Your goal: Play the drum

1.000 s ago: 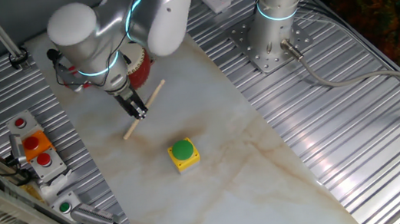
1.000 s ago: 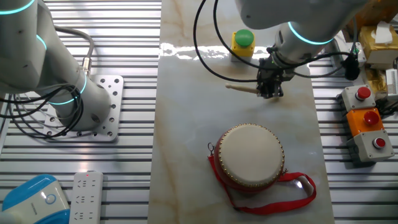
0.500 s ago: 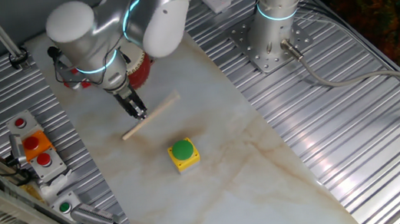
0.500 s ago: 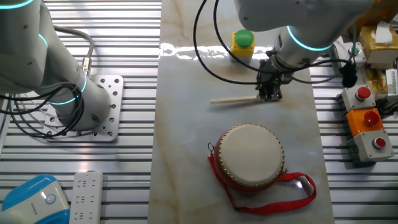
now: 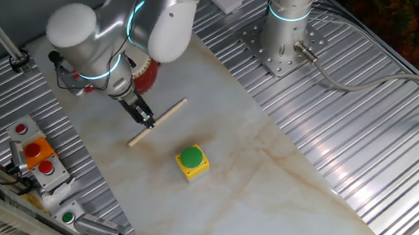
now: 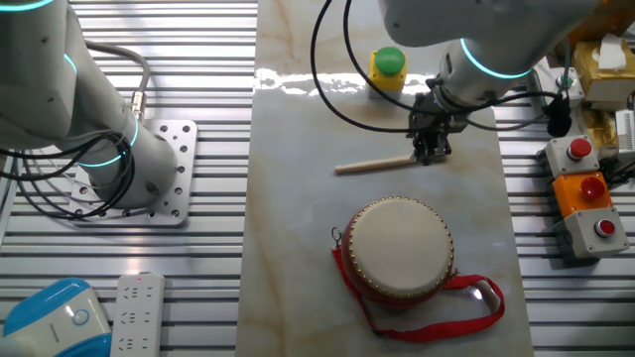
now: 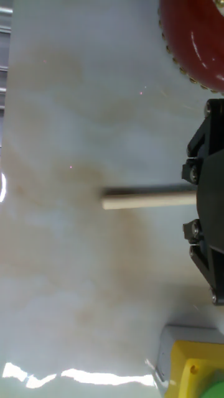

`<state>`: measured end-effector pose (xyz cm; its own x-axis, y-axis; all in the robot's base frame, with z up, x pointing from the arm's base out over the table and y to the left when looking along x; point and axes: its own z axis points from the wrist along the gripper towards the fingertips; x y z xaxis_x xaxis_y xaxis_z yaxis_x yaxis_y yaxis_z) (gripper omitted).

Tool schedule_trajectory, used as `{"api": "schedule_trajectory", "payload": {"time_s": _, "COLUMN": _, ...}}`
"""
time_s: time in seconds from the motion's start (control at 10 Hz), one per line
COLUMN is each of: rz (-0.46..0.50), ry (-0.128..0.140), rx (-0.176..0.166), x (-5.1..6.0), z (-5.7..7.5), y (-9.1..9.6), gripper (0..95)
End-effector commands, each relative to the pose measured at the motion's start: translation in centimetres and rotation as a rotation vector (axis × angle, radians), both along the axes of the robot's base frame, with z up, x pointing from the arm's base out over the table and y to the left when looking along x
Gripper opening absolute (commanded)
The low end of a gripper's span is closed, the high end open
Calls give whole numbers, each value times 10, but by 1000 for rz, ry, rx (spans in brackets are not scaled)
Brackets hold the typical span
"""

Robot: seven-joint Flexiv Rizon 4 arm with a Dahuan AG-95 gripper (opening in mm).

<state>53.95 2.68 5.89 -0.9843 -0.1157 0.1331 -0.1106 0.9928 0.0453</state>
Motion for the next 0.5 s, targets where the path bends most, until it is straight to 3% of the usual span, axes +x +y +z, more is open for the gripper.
{"api": "schedule_trajectory", "payload": {"time_s": 0.1, "rz": -5, "ry": -31, "rx": -35, "x": -1, "z": 1, "y": 0, "gripper": 190}}
{"api": "schedule_trajectory", "payload": {"time_s": 0.3, "rz": -13, "ry": -60, "rx": -33, "x": 1, "z": 12, "y": 0, "gripper": 190}}
{"api": "schedule_trajectory", "payload": {"time_s": 0.5, "rz": -15, "ry": -53, "rx": -34, "x": 5, "z": 49, "y": 1, "gripper": 190}}
